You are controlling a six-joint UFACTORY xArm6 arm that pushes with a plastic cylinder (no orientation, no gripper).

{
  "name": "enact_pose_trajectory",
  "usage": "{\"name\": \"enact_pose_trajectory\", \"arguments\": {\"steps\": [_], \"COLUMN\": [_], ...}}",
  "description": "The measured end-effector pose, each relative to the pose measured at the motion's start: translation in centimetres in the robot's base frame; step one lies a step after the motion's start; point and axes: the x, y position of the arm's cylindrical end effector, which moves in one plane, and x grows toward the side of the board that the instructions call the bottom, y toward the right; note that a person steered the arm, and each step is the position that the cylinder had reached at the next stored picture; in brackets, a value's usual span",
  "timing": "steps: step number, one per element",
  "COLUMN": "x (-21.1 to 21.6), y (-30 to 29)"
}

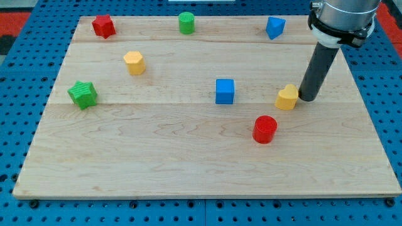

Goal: Drag the yellow heart vertical to the blue triangle

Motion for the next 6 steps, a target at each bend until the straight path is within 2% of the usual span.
{"name": "enact_pose_trajectory", "arguments": {"steps": [1, 2, 3, 4, 6], "x": [0.0, 2.1, 8.6, 9.2, 4.6], "y": [1.7, 4.4, 3.6, -0.6, -2.7]}}
